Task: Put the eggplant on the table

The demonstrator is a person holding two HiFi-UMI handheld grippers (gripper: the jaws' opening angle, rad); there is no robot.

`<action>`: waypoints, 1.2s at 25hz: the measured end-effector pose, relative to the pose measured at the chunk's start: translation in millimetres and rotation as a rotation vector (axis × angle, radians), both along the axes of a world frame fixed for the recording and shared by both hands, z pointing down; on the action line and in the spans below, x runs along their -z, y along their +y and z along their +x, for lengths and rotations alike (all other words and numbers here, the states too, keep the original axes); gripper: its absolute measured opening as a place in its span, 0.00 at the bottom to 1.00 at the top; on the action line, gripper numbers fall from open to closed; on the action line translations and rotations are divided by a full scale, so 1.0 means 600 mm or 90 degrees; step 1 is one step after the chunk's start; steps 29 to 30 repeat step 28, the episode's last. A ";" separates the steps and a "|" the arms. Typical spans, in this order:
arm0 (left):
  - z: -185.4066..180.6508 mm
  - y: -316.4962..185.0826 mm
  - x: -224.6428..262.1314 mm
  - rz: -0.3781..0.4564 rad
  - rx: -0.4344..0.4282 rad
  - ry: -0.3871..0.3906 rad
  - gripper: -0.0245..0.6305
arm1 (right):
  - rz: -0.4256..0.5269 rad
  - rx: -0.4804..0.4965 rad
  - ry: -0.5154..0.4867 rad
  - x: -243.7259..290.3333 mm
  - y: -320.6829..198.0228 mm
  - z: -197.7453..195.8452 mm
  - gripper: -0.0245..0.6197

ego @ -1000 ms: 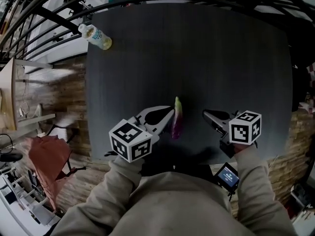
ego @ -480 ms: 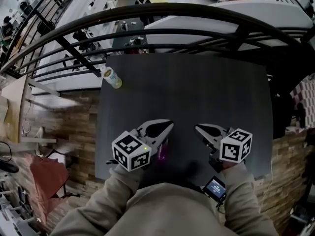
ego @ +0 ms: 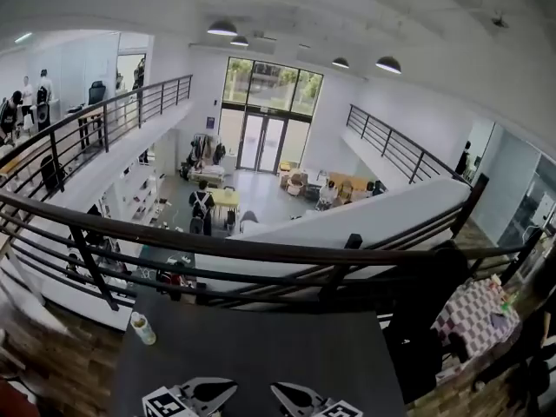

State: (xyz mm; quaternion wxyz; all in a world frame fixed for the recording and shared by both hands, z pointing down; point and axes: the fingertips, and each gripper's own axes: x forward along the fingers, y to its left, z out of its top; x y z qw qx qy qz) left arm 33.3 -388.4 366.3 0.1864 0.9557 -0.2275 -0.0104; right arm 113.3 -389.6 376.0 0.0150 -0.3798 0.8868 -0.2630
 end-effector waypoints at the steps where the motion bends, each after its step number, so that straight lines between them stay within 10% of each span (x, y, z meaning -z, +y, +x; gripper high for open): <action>1: -0.001 -0.001 0.008 0.007 0.001 0.000 0.04 | 0.009 0.000 -0.001 0.009 -0.001 -0.001 0.06; 30: -0.035 0.048 0.091 0.085 0.057 -0.032 0.04 | 0.114 0.079 -0.018 0.108 0.042 -0.077 0.06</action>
